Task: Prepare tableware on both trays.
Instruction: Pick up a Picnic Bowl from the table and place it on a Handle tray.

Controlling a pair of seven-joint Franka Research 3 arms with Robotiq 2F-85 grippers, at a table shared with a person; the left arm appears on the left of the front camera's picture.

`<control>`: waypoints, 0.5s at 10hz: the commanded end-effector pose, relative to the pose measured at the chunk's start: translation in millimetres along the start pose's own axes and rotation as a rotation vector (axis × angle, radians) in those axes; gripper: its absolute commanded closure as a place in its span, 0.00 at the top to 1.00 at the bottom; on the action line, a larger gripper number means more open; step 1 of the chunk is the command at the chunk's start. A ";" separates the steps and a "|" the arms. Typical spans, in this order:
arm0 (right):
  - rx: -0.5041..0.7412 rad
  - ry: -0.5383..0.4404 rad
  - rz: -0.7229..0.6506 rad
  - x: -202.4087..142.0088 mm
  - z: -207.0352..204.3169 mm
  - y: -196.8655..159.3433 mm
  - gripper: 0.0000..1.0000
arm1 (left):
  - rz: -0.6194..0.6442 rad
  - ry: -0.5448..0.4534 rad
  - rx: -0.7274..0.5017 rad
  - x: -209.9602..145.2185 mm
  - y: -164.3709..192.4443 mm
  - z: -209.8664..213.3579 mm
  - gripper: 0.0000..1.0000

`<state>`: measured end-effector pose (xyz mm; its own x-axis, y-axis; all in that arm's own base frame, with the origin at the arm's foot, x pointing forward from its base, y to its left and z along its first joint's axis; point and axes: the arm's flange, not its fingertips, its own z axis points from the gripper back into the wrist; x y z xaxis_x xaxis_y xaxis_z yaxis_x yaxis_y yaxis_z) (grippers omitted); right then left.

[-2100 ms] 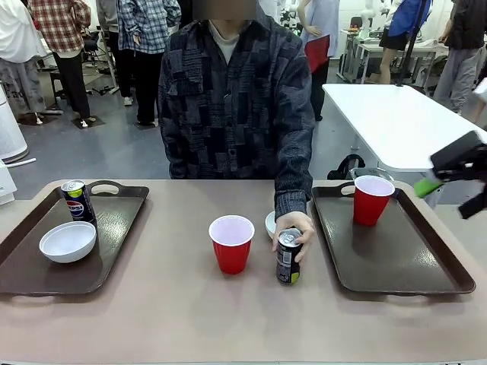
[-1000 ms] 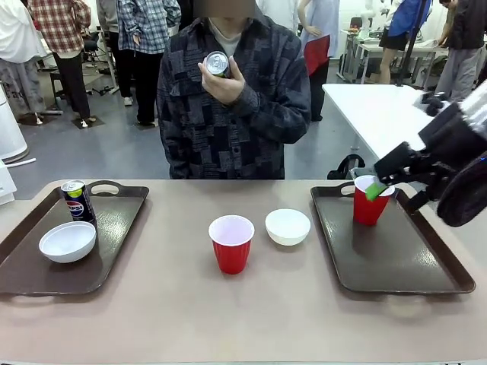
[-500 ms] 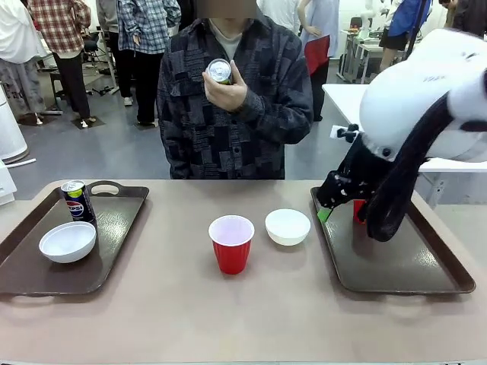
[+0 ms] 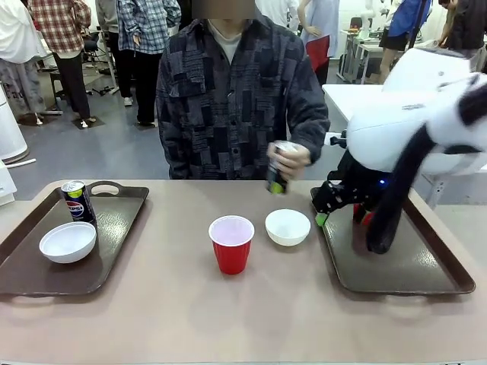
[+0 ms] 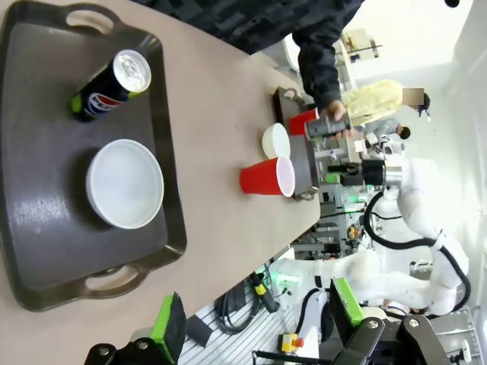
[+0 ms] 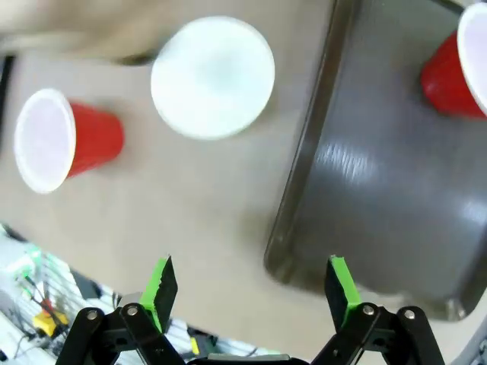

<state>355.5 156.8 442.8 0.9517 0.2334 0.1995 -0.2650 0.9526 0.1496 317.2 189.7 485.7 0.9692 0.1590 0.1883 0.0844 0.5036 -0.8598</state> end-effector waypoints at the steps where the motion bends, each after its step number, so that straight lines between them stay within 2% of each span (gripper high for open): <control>1: 0.058 -0.009 -0.011 -107.8 70.1 5.2 1.00 | -0.002 -0.010 -0.018 -1.9 -1.7 0.1 1.00; 5: 0.069 0.023 -0.085 -115.7 73.6 -15.3 1.00 | -0.002 -0.010 -0.018 -1.9 -1.7 0.1 1.00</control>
<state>237.1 108.9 520.8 0.9657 0.1872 0.1800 -0.2260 0.9472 0.2274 317.1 189.7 485.8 0.9690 0.1593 0.1888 0.0848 0.5032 -0.8600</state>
